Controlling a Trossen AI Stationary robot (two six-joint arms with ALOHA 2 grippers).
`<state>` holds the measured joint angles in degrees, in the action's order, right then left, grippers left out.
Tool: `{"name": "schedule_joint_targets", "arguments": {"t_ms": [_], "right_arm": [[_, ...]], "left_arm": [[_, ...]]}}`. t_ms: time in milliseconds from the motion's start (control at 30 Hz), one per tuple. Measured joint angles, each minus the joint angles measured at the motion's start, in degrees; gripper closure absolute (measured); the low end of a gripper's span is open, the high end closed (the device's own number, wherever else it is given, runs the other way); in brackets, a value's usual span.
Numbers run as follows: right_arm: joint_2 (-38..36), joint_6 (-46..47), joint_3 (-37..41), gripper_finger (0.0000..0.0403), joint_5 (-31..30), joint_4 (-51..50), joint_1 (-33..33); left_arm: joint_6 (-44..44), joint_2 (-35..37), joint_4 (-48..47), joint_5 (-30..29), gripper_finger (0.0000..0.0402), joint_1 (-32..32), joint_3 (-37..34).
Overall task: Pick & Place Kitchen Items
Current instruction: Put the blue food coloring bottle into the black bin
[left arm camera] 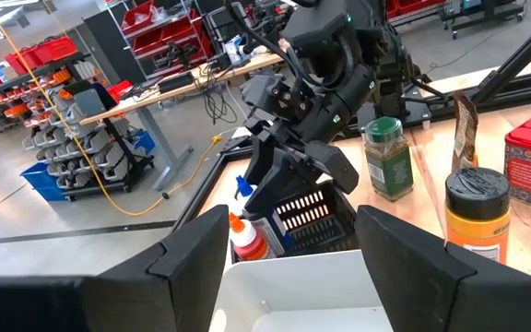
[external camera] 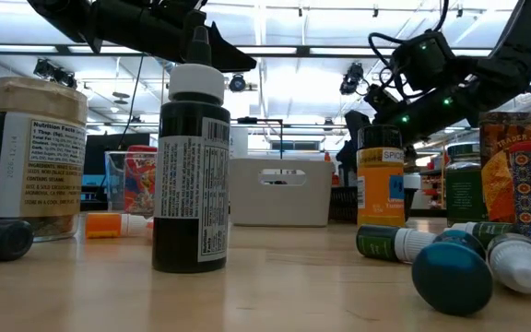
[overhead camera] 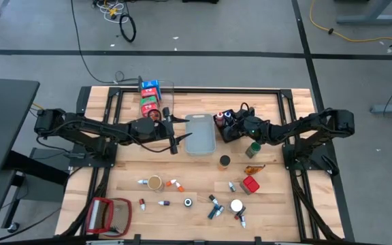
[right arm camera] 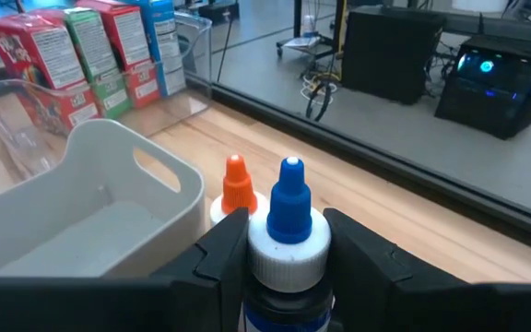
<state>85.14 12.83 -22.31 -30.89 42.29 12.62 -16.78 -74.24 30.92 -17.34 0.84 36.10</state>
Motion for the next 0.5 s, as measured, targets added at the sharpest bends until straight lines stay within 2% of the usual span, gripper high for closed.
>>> {"name": "schedule_joint_targets", "arguments": {"t_ms": [500], "right_arm": [[0.0,-0.07,0.0,0.027,0.57,0.22,0.0]], "left_arm": [[0.01,-0.02,0.0,0.01,0.0154,0.0,0.0]]}}
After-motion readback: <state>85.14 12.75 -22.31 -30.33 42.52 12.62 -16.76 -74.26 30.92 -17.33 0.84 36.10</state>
